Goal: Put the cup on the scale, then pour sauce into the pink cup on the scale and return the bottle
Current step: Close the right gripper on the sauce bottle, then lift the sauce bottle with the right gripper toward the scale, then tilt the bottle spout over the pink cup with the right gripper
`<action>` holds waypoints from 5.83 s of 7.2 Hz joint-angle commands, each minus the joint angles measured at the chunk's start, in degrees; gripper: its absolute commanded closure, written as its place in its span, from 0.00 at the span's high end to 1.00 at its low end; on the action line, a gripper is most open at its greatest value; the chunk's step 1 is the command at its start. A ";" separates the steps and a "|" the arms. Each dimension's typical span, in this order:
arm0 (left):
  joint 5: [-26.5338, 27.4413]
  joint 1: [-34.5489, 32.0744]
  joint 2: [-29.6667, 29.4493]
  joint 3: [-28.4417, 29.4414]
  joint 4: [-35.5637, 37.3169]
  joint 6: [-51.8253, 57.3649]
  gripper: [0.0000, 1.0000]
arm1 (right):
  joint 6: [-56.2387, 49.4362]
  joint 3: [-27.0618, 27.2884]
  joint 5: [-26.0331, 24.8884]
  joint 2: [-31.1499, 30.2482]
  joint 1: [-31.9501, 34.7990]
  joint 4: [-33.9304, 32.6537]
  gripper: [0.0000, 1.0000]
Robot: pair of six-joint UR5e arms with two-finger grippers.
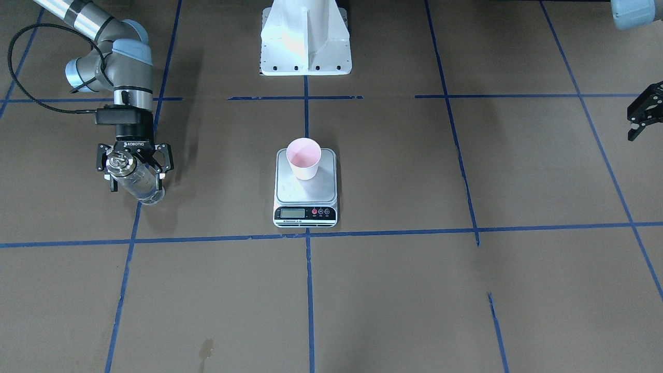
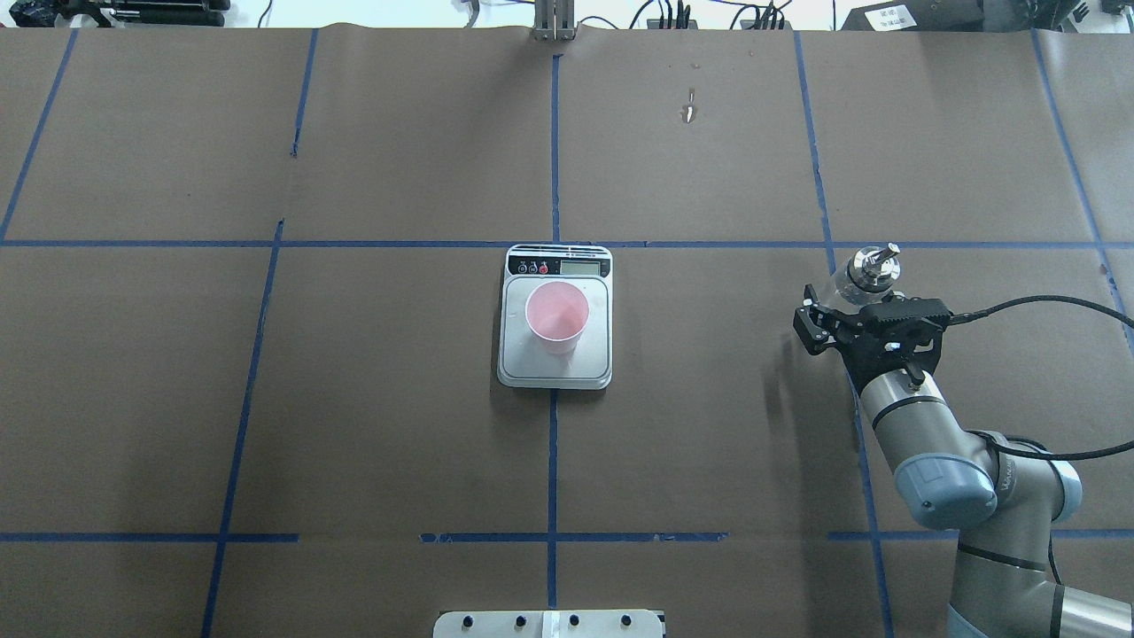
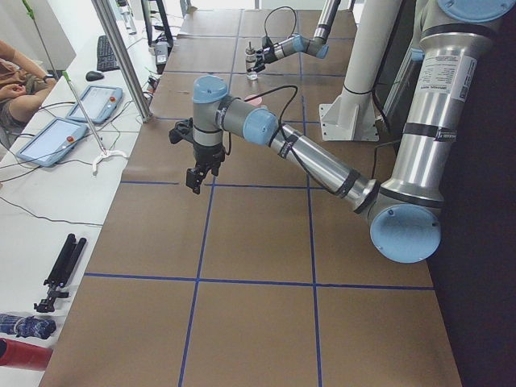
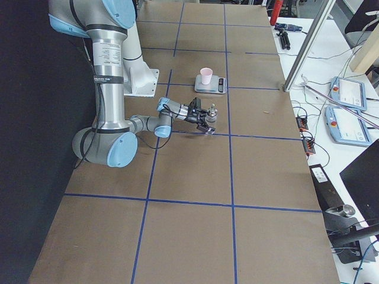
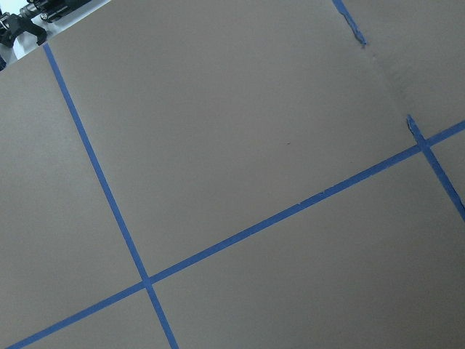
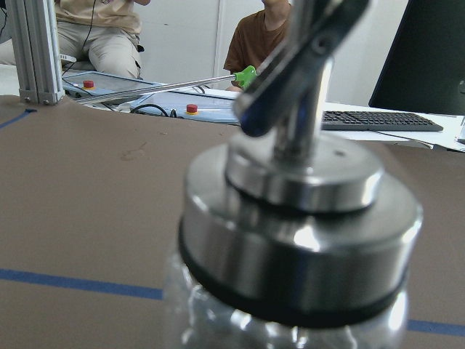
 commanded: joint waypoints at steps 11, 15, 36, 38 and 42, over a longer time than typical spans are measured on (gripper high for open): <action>0.09 -0.09 1.02 -0.95 -0.07 0.17 1.00 | -22.49 6.83 11.72 1.23 8.75 8.63 0.00; -0.09 -0.09 0.85 -0.94 -0.16 0.26 1.00 | -35.87 7.73 12.80 3.85 11.31 5.47 0.00; 0.18 -2.20 1.11 8.99 -6.58 1.14 1.00 | -65.93 -1.13 -24.90 21.19 -6.17 -18.35 0.00; 0.26 -2.46 1.20 9.08 -6.58 1.14 1.00 | -66.02 -2.37 -26.50 21.36 -6.97 -18.53 0.00; 0.26 -2.46 1.20 9.43 -6.58 1.14 1.00 | -71.36 -5.88 -28.70 24.42 -7.06 -18.53 0.00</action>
